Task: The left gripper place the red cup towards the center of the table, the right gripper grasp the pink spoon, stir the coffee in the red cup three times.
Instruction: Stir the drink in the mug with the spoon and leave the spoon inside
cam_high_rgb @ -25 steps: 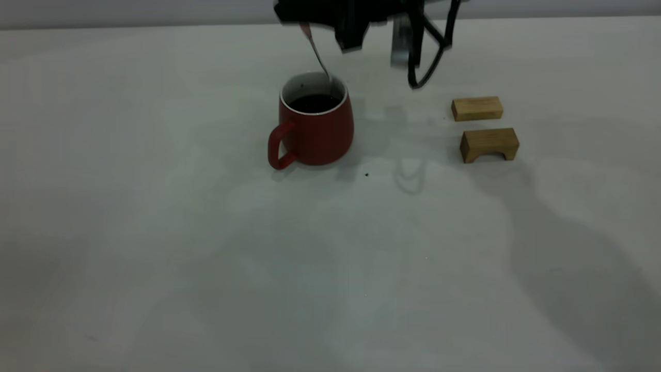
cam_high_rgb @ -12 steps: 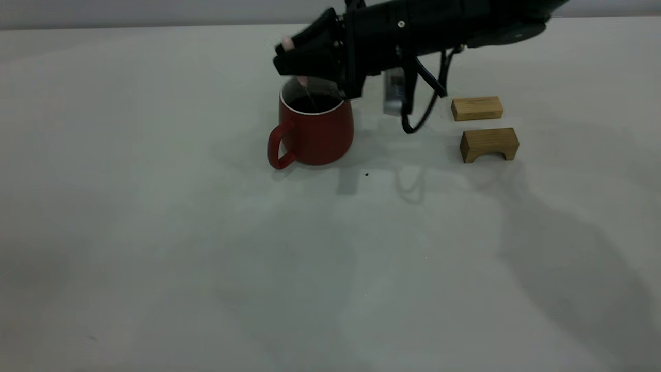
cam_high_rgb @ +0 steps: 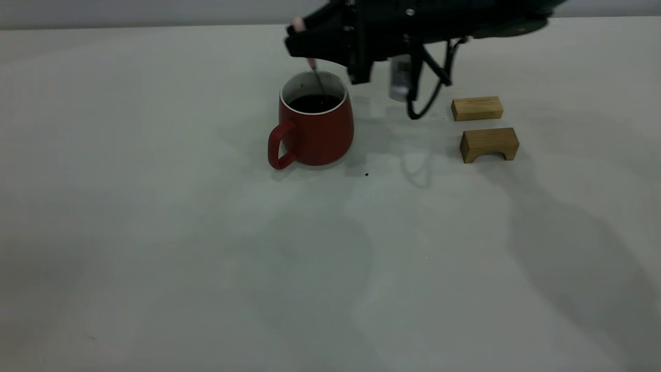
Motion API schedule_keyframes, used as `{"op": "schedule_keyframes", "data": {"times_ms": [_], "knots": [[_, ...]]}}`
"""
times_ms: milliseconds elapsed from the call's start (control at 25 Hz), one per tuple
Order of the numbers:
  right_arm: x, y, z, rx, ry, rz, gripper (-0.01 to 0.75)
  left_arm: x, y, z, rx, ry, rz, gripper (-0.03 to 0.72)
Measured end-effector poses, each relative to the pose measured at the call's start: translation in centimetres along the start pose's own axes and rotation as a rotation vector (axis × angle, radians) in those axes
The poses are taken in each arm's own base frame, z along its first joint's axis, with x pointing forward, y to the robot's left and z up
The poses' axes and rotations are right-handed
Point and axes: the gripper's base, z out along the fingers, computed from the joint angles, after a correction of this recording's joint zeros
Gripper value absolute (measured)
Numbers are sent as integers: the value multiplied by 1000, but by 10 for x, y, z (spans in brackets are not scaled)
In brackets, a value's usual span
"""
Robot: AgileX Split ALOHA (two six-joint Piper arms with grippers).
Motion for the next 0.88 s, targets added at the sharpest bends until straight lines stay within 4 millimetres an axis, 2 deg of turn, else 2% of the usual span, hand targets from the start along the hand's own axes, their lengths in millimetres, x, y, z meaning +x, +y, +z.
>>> {"op": "schedule_keyframes", "data": {"times_ms": [120, 280, 480, 720, 880], "knots": [[1, -7, -1, 9, -15, 15, 133, 0, 0, 0, 0, 0, 0, 447], [9, -17, 12, 47, 0, 3, 133, 0, 0, 0, 0, 0, 0, 447], [21, -4, 27, 48, 63, -71, 133, 0, 0, 0, 0, 0, 0, 447], [10, 8, 11, 2, 37, -57, 133, 0, 0, 0, 0, 0, 0, 447], [2, -6, 2, 11, -7, 1, 133, 0, 0, 0, 0, 0, 0, 447]]}}
